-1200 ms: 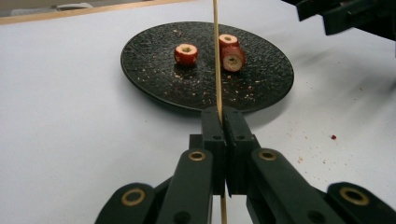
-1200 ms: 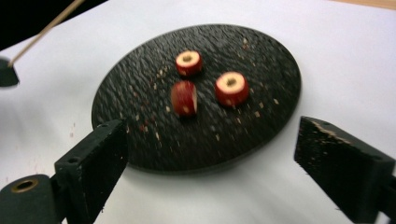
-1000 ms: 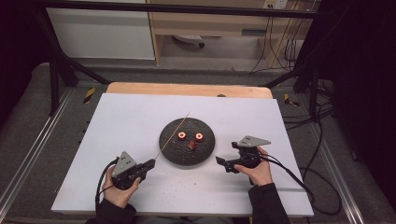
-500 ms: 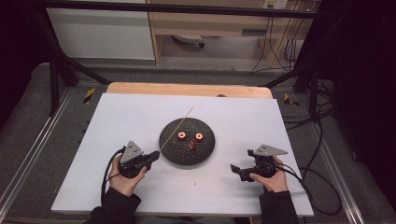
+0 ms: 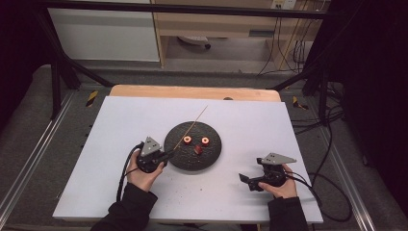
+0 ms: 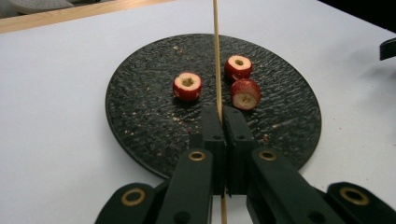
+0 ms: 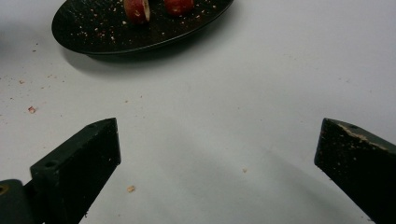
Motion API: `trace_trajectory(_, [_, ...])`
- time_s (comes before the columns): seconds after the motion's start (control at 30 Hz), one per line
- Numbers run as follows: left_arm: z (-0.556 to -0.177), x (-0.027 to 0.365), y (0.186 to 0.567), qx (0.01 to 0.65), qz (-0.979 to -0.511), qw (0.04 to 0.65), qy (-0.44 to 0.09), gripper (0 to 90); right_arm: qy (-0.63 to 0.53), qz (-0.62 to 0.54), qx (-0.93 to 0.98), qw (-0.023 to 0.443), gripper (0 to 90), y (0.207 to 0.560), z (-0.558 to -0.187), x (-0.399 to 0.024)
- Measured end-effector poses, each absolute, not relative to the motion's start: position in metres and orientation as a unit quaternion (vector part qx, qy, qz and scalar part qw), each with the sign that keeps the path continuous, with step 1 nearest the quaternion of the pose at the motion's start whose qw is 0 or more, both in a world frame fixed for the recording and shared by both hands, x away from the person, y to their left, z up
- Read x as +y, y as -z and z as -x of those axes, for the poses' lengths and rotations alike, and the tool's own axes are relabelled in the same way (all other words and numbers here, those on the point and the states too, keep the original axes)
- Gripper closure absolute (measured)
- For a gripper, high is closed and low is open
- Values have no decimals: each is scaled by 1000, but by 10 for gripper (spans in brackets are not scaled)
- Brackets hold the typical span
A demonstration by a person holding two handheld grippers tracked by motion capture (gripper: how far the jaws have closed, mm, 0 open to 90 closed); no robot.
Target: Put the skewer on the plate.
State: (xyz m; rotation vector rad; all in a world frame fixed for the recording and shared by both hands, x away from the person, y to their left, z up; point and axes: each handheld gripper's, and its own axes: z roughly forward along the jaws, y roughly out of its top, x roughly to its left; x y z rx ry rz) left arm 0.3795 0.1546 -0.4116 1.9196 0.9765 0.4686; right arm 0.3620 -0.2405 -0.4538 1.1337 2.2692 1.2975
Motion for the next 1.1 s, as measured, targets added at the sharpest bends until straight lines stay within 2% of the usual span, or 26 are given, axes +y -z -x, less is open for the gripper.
trace_trajectory(0.7, [-398,120,439,425,-808,364,-186,884,-454,-399,783,144,13,456,-362,-245])
trace_trajectory(1.1, [-398,119,439,425,-813,353,-185,880,-453,-403,783,142,14,456,-362,-245])
